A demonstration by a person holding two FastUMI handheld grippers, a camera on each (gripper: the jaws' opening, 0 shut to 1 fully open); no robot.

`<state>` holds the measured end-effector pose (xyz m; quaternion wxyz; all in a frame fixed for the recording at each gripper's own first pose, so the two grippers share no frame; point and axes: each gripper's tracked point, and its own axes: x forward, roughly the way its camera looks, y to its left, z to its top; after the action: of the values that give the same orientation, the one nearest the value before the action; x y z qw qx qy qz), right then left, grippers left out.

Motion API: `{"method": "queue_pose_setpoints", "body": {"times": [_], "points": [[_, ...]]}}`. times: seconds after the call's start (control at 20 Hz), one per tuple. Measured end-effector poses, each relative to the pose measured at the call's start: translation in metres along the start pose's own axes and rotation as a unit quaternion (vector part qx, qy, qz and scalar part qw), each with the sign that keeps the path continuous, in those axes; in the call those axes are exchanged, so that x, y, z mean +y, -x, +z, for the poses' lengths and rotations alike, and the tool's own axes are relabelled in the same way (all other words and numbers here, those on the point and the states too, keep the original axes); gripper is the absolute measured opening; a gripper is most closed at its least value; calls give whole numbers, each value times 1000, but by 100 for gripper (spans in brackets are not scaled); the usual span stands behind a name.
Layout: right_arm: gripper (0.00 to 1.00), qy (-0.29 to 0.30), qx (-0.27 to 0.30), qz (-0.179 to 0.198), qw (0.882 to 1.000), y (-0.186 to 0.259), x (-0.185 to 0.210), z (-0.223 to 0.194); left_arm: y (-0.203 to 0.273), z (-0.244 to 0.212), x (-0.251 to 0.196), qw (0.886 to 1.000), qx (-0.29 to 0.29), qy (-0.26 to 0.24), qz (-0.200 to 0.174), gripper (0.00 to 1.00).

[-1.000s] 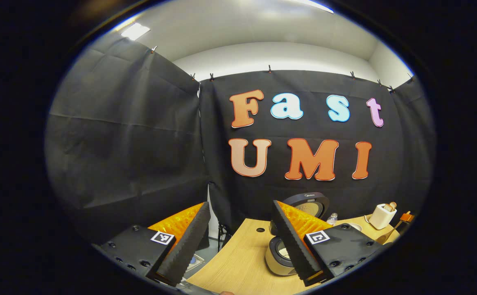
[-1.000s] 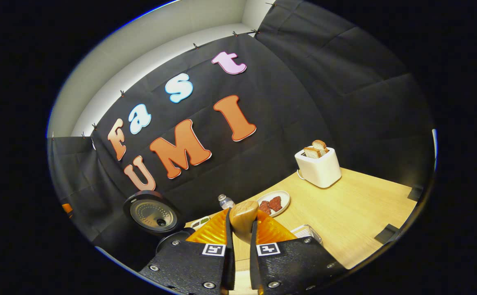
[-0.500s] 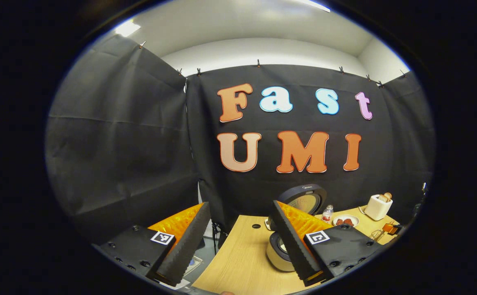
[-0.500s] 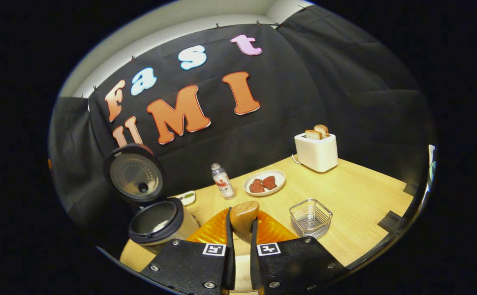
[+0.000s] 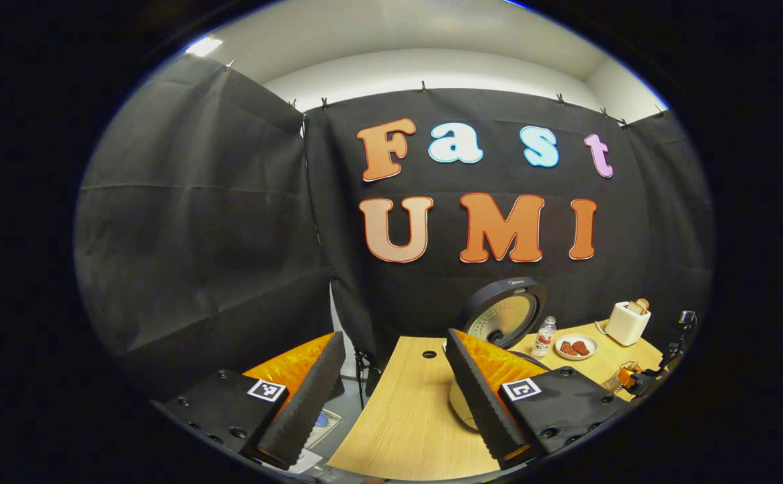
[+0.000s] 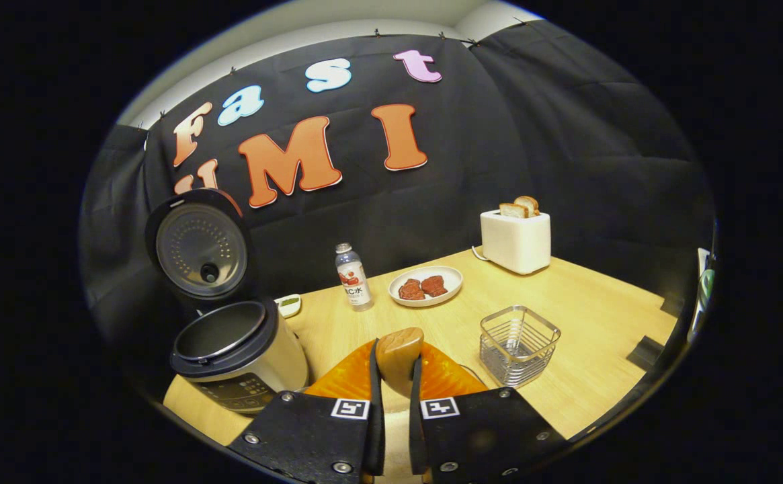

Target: Close the left gripper, press the button to open the rice cooker; take a wooden spoon from the chopstick holder with the right hand, scoop a spoonful of rice and pour it into the rice cooker, then put the wooden spoon back into the chopstick holder.

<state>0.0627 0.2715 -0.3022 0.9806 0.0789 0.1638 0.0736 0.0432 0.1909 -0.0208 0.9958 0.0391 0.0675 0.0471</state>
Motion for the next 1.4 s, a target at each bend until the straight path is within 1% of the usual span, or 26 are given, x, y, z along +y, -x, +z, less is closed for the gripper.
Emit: {"method": "queue_pose_setpoints", "body": {"times": [0.1,0.3,0.4,0.5,0.55,0.65,0.75,0.8,0.85,1.05,1.1,1.15,1.2,1.25,1.35,1.4], "points": [[14,-49,8,23,998,3,17,-8,1,-4,5,1000,5,1,4,100],[14,-104,19,58,993,7,44,-23,5,-6,15,1000,8,-3,12,100],[14,-141,25,68,987,7,49,-27,5,-7,18,1000,10,1,14,100],[13,-190,27,67,979,3,41,-29,5,-7,16,1000,12,6,11,100],[14,-220,31,61,973,0,35,-30,5,-7,15,1000,12,6,10,100],[14,-282,44,52,957,-3,23,-36,3,-4,13,1000,9,2,7,100],[14,-350,58,43,934,-5,11,-41,1,0,6,1000,4,3,1,100],[13,-376,56,37,924,-3,5,-42,1,1,3,1000,2,4,-4,98],[13,-402,57,34,913,-3,-2,-43,1,3,0,1000,0,5,-7,98],[14,-491,52,20,869,7,-27,-41,-3,5,-12,1000,-3,12,-20,98],[13,-509,50,18,859,9,-33,-40,-2,4,-14,1000,-3,13,-22,100],[13,-523,49,16,851,13,-39,-38,-4,4,-17,1000,-3,14,-24,98],[13,-533,47,13,845,16,-44,-36,-3,4,-19,1000,-3,15,-27,100],[13,-537,45,9,842,20,-48,-34,-4,5,-21,999,-3,15,-28,98],[13,-544,44,4,838,29,-56,-28,-5,7,-24,999,-5,14,-30,98],[13,-551,44,2,833,32,-60,-23,-6,6,-25,999,-5,13,-32,100]]}}
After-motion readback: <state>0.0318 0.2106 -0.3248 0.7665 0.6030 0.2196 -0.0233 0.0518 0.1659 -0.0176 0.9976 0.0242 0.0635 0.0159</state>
